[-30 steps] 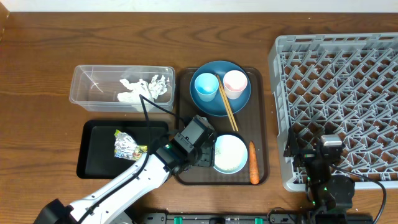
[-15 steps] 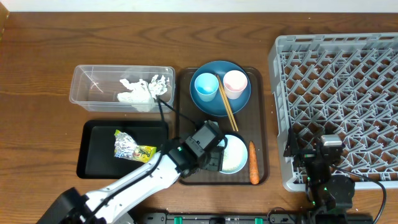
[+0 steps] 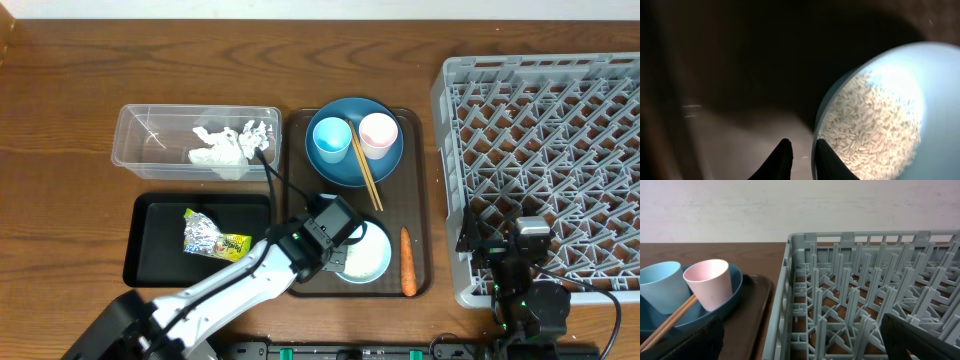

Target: Sort waste into correct bins and load items into the dishwasher rack

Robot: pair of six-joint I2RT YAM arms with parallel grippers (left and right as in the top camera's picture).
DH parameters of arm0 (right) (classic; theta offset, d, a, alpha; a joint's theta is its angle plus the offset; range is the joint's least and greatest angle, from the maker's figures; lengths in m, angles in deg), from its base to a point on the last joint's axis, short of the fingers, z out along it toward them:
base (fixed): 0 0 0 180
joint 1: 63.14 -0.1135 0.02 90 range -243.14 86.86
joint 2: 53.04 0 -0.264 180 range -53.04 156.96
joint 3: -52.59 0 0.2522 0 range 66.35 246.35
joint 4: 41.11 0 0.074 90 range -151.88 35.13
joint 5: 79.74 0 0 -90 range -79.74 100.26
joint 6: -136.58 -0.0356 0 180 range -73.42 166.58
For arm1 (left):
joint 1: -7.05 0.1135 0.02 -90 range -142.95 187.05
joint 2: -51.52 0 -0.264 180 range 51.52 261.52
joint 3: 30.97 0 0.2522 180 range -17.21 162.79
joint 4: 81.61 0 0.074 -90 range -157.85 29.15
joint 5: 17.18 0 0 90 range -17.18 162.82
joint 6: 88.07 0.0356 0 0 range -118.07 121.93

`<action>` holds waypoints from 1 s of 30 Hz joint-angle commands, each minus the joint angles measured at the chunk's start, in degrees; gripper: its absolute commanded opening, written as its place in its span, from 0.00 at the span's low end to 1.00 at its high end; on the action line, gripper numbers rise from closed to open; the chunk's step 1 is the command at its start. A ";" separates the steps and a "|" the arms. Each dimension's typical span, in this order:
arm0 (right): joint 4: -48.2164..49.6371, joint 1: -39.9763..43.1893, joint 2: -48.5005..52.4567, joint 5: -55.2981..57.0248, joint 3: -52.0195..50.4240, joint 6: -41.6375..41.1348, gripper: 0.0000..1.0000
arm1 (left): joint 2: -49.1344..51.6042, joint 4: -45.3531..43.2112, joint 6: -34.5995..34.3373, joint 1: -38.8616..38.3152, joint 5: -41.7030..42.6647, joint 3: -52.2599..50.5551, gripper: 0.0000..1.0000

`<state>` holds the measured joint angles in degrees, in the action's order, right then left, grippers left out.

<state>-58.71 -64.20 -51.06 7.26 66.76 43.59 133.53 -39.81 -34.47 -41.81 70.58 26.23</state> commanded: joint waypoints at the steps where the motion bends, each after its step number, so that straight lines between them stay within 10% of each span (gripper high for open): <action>1: -0.24 0.07 0.02 -0.04 -0.09 0.26 0.99 | -2.89 2.69 -0.35 0.04 -10.23 0.94 0.20; 15: -0.24 0.07 0.02 -0.04 -0.09 0.26 0.99 | -5.18 8.66 -0.31 0.31 -20.04 2.51 0.27; 30: -0.24 0.07 0.02 -0.04 -0.09 0.26 0.99 | -10.82 6.84 -2.12 0.15 2.25 3.65 0.29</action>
<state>-58.73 -64.20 -51.06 7.24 66.76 43.59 121.62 -33.21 -34.71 -41.72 69.79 29.53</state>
